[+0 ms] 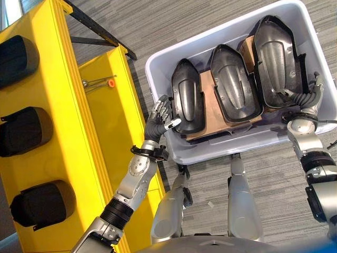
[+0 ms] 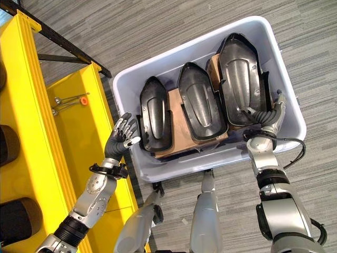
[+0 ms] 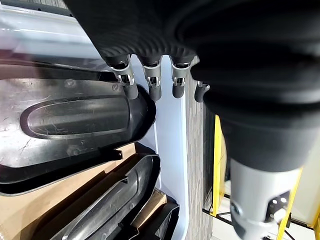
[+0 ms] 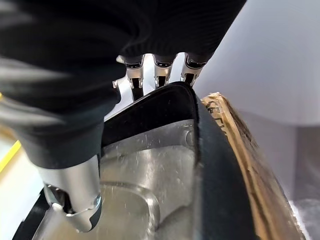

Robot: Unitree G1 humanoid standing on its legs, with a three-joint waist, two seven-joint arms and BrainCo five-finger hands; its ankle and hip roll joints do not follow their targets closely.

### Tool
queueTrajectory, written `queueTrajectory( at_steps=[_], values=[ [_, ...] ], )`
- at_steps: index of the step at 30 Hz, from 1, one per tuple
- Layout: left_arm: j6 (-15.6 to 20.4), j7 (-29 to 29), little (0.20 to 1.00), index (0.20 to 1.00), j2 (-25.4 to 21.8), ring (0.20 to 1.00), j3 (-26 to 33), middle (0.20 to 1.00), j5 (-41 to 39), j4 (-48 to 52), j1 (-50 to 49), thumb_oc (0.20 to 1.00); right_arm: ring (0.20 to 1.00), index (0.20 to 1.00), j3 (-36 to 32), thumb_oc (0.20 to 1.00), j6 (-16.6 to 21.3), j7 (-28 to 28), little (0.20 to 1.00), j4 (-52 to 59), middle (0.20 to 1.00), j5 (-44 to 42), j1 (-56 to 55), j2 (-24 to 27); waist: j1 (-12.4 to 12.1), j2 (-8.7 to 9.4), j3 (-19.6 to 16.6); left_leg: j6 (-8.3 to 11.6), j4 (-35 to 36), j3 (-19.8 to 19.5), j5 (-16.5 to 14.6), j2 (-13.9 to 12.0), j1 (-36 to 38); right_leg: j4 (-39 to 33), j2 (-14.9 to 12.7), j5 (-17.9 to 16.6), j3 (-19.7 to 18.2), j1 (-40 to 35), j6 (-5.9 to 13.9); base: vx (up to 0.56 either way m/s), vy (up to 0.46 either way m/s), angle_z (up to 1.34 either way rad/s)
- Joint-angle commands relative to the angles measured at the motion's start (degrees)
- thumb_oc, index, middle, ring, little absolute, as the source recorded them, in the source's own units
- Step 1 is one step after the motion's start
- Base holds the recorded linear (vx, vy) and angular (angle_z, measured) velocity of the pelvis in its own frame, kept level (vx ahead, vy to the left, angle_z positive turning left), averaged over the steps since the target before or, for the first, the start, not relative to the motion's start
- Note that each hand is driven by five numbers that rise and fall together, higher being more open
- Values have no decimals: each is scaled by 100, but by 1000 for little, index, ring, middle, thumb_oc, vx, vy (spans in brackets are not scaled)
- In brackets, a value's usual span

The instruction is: Move parts from the plastic box to the shelf.

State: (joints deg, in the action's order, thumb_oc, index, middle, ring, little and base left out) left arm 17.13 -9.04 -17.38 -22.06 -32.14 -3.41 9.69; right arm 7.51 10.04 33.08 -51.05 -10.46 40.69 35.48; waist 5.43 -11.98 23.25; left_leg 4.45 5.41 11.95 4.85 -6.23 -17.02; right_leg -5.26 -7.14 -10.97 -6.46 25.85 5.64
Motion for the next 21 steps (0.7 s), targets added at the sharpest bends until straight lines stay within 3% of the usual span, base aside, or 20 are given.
queueTrajectory(
  at_steps=[1,13,21],
  values=[
    [333,123,1000,1000,-156,1000,-155,1000,-93,350,214,1000,1000,1000,330,1000,301,-90,1000,-291,1000,-340,551,260,-207,-11,-145,332,-67,-389,-156,-198,607,787,48,574,79,186,111,0,0,0],
    [317,162,1000,1000,-310,1000,-280,1000,-222,453,227,1000,1000,1000,1095,1000,115,-375,1000,-1207,1000,-558,1726,772,-407,-64,-24,348,-128,-493,-78,-191,405,1047,77,634,123,496,94,0,0,0],
    [286,172,1000,1000,-354,1000,-364,1000,-262,548,256,1000,1000,1000,1478,1000,-135,-576,1000,-2087,1000,-474,2215,770,-522,-127,70,343,-270,-550,-106,-191,188,1227,86,686,108,758,78,0,0,0]
  ],
)
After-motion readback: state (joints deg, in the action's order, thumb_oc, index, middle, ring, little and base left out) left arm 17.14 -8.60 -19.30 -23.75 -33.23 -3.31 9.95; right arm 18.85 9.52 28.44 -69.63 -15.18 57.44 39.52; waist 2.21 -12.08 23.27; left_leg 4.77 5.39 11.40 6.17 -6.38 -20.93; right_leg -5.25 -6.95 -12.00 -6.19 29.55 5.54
